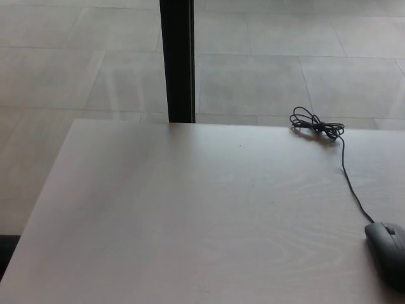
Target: The robot uses its right fingers to click on the left button of the black mouse placed on the table.
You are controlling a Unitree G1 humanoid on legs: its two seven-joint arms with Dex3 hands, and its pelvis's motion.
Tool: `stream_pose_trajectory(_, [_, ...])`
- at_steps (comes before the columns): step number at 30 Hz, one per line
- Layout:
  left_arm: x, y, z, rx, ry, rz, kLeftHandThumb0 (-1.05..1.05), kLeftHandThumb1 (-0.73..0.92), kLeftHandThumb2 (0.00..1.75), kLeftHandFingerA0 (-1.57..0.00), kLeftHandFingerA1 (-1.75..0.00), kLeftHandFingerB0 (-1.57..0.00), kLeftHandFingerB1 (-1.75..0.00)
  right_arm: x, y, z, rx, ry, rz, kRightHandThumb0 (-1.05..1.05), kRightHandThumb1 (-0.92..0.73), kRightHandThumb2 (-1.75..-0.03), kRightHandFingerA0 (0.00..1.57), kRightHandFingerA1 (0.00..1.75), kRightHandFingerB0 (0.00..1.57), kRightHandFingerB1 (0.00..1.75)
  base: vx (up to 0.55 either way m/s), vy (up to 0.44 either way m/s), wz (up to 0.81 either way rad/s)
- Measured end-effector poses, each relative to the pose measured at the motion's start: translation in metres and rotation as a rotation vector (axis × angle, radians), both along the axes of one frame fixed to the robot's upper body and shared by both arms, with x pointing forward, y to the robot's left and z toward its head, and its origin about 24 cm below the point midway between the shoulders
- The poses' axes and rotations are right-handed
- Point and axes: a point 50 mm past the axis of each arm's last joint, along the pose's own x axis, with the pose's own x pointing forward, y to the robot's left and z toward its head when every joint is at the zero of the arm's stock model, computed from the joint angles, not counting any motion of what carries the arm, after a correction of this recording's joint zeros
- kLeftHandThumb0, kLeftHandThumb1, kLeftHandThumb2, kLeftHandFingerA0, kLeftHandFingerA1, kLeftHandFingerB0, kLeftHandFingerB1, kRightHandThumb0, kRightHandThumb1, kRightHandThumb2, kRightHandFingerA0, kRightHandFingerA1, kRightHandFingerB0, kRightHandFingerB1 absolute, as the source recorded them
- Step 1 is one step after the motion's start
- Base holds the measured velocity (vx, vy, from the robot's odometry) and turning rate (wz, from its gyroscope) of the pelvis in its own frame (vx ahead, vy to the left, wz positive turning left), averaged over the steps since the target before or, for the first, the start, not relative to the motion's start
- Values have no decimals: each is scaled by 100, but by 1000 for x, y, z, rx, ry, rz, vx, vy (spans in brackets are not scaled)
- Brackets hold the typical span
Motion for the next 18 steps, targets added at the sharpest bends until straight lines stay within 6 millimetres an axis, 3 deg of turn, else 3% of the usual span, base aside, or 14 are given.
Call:
stream_pose_trajectory(1, [0, 0, 0, 0, 1, 1, -101, 91, 78, -60, -104, -39, -45, -3, -2, 5, 18, -18, -3, -98, -92, -78, 9, 57, 24, 33, 0, 0, 0])
stream_pose_trajectory(2, [-1, 0, 0, -1, 1, 2, -104, 81, 102, -68, -112, -37, -49, -8, -6, 8, 38, -33, -13, -94, -92, -76, 9, 52, 25, 31, 0, 0, 0])
stream_pose_trajectory(3, [-1, 0, 0, -2, 0, 4, -102, 92, 79, -69, -106, -42, -44, -12, -11, 10, 61, -42, -27, -91, -91, -74, 12, 51, 27, 32, 0, 0, 0])
stream_pose_trajectory(5, [-2, 0, -1, -4, 2, 7, -102, 92, 81, -67, -109, -41, -43, -22, -28, 9, 108, -46, -77, -87, -92, -72, 19, 52, 29, 32, 0, 0, 0])
stream_pose_trajectory(6, [-2, 0, -1, -4, 3, 8, -95, 82, 129, -64, -106, -28, -51, -25, -33, 8, 120, -47, -93, -88, -92, -73, 22, 64, 25, 31, 0, 0, 0])
stream_pose_trajectory(7, [-3, 0, -1, -6, 5, 10, -105, 80, 102, -69, -111, -36, -49, -32, -45, 5, 152, -50, -132, -87, -92, -73, 20, 63, 24, 32, 0, 0, 0])
stream_pose_trajectory(8, [-4, 0, -1, -6, 7, 10, -101, 92, 82, -54, -104, -43, -47, -37, -52, 4, 169, -52, -154, -89, -92, -72, 47, 85, 26, 34, 0, 0, 0])
stream_pose_trajectory(10, [-4, 0, -1, -6, 7, 11, -105, 92, 87, -66, -111, -39, -44, -47, -65, 1, 208, -60, -198, -91, -92, -70, 91, 133, 22, 43, 0, 0, 0])
stream_pose_trajectory(11, [-4, 0, -1, -7, 7, 11, -101, 92, 76, -63, -100, -42, -44, -53, -73, 0, 230, -66, -224, -93, -92, -72, 85, 124, 20, 47, 0, 0, 0])
stream_pose_trajectory(12, [-4, 0, -1, -7, 6, 11, -93, 78, 121, -60, -91, -37, -53, -59, -80, -1, 252, -73, -248, -93, -91, -72, 98, 149, 19, 47, 0, 0, 0])
stream_pose_trajectory(13, [-4, 0, -1, -7, 6, 10, -93, 78, 121, -60, -91, -37, -53, -65, -88, -2, 276, -82, -276, -93, -91, -72, 98, 149, 19, 47, 0, 0, 0])
stream_pose_trajectory(14, [-4, -1, -1, -7, 6, 10, -102, 92, 81, -66, -99, -40, -42, -69, -92, -3, 290, -87, -290, -96, -92, -73, 104, 159, 20, 48, 0, 0, 0])
stream_pose_trajectory(17, [-3, -1, -1, -7, 4, 10, -104, 92, 85, -66, -109, -39, -44, -87, -113, -5, 360, -115, -365, -100, -92, -76, 95, 153, 14, 43, 0, 0, 0])
stream_pose_trajectory(18, [-3, -1, -1, -7, 4, 10, -95, 81, 129, -79, -102, -31, -51, -92, -118, -5, 380, -125, -386, -98, -92, -73, 104, 157, 11, 40, 0, 0, 0])
